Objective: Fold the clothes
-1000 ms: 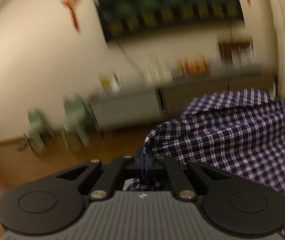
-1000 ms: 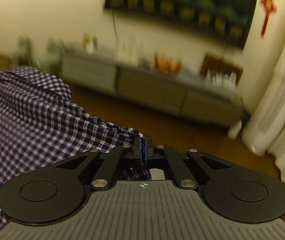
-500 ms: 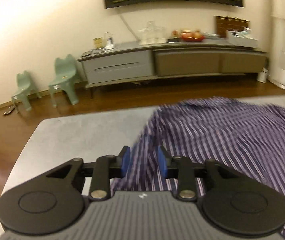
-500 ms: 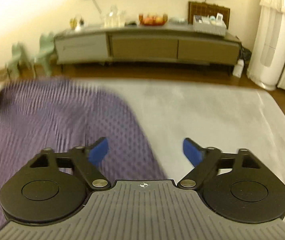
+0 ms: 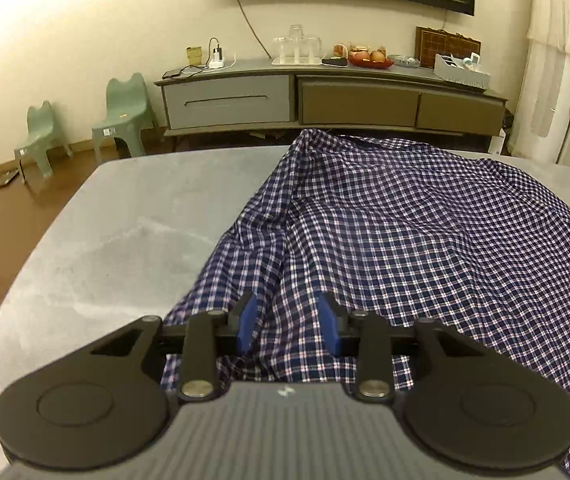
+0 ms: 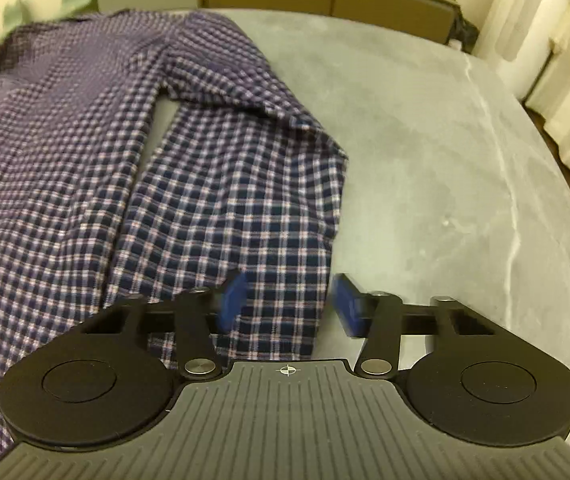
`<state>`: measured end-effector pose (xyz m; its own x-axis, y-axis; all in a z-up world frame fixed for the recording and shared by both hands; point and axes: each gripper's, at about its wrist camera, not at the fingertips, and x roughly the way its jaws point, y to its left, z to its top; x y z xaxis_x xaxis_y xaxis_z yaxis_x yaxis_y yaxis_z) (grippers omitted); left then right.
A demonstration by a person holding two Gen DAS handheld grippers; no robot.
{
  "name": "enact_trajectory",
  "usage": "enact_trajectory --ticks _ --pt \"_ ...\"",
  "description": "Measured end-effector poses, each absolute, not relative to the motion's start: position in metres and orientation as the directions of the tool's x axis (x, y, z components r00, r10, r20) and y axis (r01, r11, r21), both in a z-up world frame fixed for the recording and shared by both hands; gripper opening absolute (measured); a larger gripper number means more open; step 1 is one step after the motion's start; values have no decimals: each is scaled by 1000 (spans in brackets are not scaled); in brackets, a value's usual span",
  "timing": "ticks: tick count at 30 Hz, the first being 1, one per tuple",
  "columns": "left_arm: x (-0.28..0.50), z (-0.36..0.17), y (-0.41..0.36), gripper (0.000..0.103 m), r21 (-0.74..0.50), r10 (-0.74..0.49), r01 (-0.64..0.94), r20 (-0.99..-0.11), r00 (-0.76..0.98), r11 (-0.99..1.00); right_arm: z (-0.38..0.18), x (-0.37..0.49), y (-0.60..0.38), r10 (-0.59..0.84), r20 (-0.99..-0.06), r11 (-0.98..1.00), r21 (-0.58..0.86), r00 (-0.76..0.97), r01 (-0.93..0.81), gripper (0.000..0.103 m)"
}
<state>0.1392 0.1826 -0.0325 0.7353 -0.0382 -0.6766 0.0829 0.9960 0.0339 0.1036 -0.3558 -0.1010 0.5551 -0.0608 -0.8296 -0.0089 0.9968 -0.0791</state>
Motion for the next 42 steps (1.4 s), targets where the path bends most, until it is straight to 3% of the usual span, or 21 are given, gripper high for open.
enact_trajectory --ticks 2,3,5,7,9,10,12,14,17,18,19,23,26,28,30,32,33,34,36,40,42 --pt "137 -40 186 34 4 -47 67 -678 734 998 -101 106 -354 -51 -830 996 -84 556 -34 10" --pt "138 -45 188 34 -13 -54 62 -681 730 998 -102 106 -349 -74 -828 991 -124 556 -53 0" --pt "138 -53 193 34 -42 -68 54 -690 721 998 -100 108 -336 -180 -788 951 -291 588 -99 0" --pt "137 -55 198 34 -54 -78 56 -694 715 997 -86 108 -331 -329 -688 867 -492 647 -83 0" --pt "136 -54 205 34 -65 -85 55 -693 716 996 -72 107 -329 -511 -482 672 -741 712 -19 0" --pt "136 -51 209 34 -80 -93 52 -686 722 995 -69 107 -331 -605 -315 503 -863 731 45 0" --pt "136 -45 216 35 -114 -112 47 -671 733 992 -73 106 -342 -680 -57 228 -964 731 136 0" --pt "135 -42 223 36 -139 -123 40 -664 737 989 -82 112 -362 -722 -72 206 -972 688 115 1" --pt "135 -38 235 41 -156 -113 11 -668 736 988 -107 114 -381 -760 -253 336 -942 599 28 11" --pt "136 -38 240 43 -156 -105 -2 -670 735 988 -108 113 -384 -744 -337 438 -898 577 41 26" --pt "136 -37 246 45 -152 -91 -16 -671 736 988 -102 111 -386 -698 -431 573 -815 572 84 40" --pt "141 -41 266 56 -73 20 -95 -682 731 993 -72 106 -377 -443 -641 886 -422 627 194 54" --pt "145 -51 273 59 -49 33 -97 -721 692 994 -51 113 -342 -212 -690 977 -175 693 124 57" --pt "145 -56 271 60 -29 35 -84 -737 675 996 -42 119 -294 -112 -672 989 -146 732 18 75" --pt "144 -59 268 60 -16 29 -62 -744 667 998 -41 120 -243 2 -663 983 -138 748 -125 85" --pt "144 -62 266 59 -2 27 -43 -750 661 999 -52 125 -197 109 -671 959 -124 734 -256 88" --pt "144 -64 265 54 4 25 -33 -755 656 999 -60 130 -179 147 -679 948 -112 719 -299 88" --pt "145 -66 265 32 11 23 -23 -759 650 1000 -69 134 -163 179 -688 936 -101 704 -337 88" --pt "152 -69 268 2 30 28 -8 -768 640 1000 -90 144 -144 201 -706 927 -87 679 -365 86" --pt "186 -57 301 1 69 111 -89 -737 666 994 -126 164 -150 176 -750 946 -49 637 -320 70" --pt "208 -44 343 2 -27 148 -233 -700 698 972 -142 173 -162 145 -769 962 -37 622 -271 71"
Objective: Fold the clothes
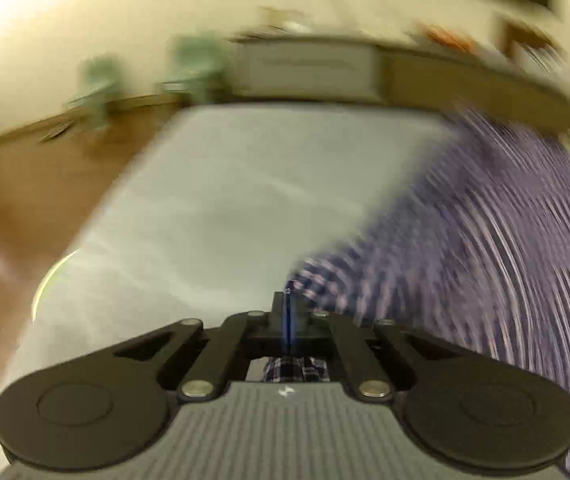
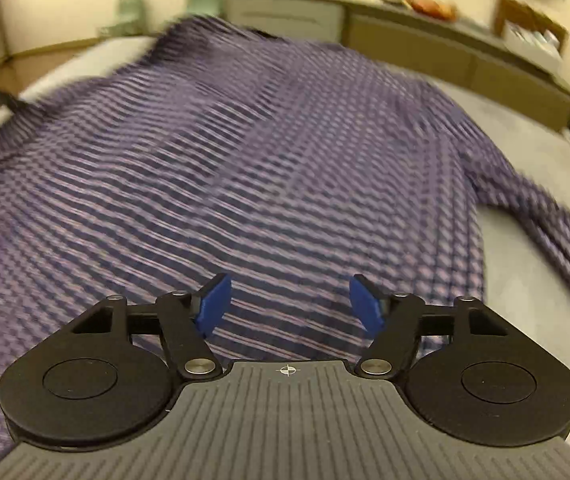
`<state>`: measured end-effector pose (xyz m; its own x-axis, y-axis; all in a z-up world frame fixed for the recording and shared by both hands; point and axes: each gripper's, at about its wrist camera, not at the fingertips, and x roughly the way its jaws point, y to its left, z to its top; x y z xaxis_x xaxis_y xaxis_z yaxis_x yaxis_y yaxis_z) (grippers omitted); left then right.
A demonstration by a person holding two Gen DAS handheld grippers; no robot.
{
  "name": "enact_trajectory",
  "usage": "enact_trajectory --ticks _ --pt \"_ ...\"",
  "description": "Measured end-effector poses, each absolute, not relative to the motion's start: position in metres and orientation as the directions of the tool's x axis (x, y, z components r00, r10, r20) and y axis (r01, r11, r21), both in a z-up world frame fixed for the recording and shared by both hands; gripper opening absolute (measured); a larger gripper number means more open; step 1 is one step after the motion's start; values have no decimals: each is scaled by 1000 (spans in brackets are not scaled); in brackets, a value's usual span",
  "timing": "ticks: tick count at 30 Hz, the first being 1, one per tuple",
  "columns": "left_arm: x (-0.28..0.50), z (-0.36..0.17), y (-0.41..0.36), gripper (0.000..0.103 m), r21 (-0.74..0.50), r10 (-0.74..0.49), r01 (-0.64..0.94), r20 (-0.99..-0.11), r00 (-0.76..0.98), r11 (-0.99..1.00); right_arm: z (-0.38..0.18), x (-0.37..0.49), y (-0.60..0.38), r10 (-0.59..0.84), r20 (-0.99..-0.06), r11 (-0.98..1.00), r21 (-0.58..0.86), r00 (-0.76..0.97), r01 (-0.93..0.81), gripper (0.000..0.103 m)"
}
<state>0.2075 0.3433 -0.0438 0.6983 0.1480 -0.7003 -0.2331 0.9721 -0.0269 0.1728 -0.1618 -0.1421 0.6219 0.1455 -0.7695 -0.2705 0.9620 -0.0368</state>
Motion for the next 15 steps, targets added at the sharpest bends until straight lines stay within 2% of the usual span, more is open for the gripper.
enact_trajectory --ticks 2,3,4,6,8,11,13,15 --pt "222 -35 391 2 -151 213 -407 -662 719 901 -146 181 -176 122 -760 976 -25 639 -216 73" --pt "225 -35 404 6 -166 257 -470 -659 707 867 -146 185 -182 85 -755 982 -49 650 -185 73" --pt "227 -35 415 20 -170 297 -523 -660 690 835 -147 189 -188 48 -748 985 -75 662 -156 74" --pt "227 -38 422 36 -224 242 -515 -685 687 828 -150 196 -196 1 -736 988 -102 677 -113 79" --pt "225 -36 412 36 -249 164 -449 -696 699 858 -146 200 -203 7 -744 993 -74 668 -93 79" --pt "215 -22 360 48 -96 128 -251 -658 742 963 -137 205 -203 10 -739 992 -80 674 -102 78" --pt "207 -20 317 64 54 107 -94 -619 778 994 -132 205 -199 29 -721 991 -72 692 -117 79" --pt "203 -28 274 72 214 86 52 -588 804 975 -129 206 -197 38 -715 990 -69 698 -125 80"
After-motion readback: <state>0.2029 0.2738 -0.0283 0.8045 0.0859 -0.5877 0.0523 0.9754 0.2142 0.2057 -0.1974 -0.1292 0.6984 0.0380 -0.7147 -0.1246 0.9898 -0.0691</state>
